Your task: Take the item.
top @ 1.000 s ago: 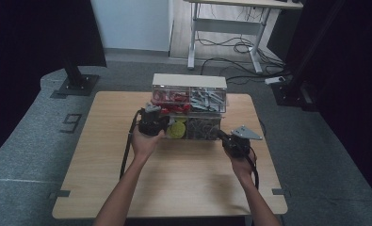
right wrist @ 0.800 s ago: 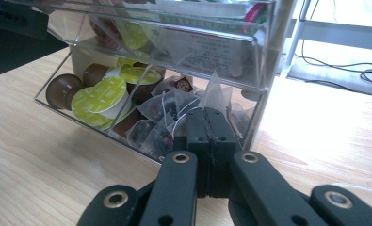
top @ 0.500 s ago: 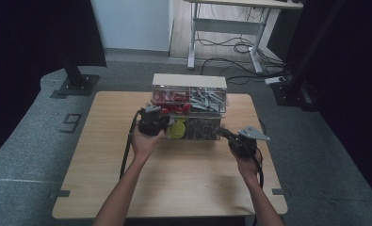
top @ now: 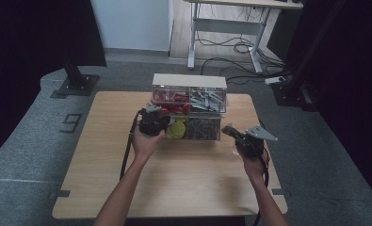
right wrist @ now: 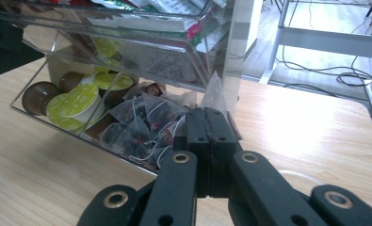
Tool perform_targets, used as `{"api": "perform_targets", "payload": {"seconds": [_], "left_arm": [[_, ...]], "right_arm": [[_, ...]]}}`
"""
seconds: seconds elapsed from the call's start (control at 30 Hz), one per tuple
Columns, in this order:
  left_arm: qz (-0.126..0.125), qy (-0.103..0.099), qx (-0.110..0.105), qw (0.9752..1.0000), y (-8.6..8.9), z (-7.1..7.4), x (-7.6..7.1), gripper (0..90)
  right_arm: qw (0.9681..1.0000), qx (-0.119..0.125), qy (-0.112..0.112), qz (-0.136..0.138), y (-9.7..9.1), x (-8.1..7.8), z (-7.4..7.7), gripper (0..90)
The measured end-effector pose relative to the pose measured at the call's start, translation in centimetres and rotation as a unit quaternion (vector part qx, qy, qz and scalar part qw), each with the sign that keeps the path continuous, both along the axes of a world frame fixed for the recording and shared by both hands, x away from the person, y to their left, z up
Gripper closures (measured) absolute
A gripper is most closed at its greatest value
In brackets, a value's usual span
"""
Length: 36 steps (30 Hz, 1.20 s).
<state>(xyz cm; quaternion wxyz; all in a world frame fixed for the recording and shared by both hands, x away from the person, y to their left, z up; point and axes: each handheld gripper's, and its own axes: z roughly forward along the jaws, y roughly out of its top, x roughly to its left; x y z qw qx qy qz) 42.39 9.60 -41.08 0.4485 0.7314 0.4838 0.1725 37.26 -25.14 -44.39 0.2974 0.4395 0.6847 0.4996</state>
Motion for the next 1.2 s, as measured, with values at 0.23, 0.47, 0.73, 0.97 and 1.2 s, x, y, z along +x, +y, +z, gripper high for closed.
{"api": "perform_targets", "payload": {"seconds": [0.23,0.47,0.73,0.97,1.2], "left_arm": [[0.0,0.0,-0.002,1.0,0.0,0.0,0.0,90.0],[-0.002,-0.003,0.002,1.0,-0.4,0.0,-0.1,90.0],[-0.002,-0.002,0.002,1.0,-0.4,-0.1,-0.1,89.9],[-0.003,0.0,0.001,1.0,-0.5,-0.2,-0.2,89.9],[-0.003,0.0,0.001,1.0,-0.5,-0.3,-0.1,89.9]], "right_arm": [[1.0,0.001,-0.003,-0.006,-0.6,-0.1,0.3,89.3],[0.9999,0.001,-0.005,-0.013,-1.3,-0.2,0.5,89.3],[0.9998,0.001,-0.005,-0.022,-2.1,-0.2,0.5,89.3],[0.9996,-0.001,-0.002,-0.027,-2.6,-0.3,0.2,89.3],[0.9993,0.001,-0.001,-0.037,-3.6,-0.5,0.0,89.3]]}}
